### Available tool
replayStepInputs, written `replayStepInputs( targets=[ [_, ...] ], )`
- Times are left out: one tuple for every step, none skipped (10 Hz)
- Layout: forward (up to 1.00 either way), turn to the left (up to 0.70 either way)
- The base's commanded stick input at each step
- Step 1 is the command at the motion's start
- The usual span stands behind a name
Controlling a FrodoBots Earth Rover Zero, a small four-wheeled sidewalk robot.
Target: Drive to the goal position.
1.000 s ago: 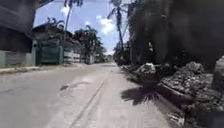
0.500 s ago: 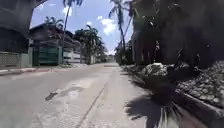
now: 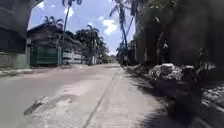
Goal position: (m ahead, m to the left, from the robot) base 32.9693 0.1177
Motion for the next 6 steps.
replayStepInputs(
  targets=[
    [1.00, -0.03],
    [1.00, -0.02],
    [1.00, -0.01],
    [1.00, 0.00],
    [1.00, 0.00],
    [1.00, 0.00]
  ],
)
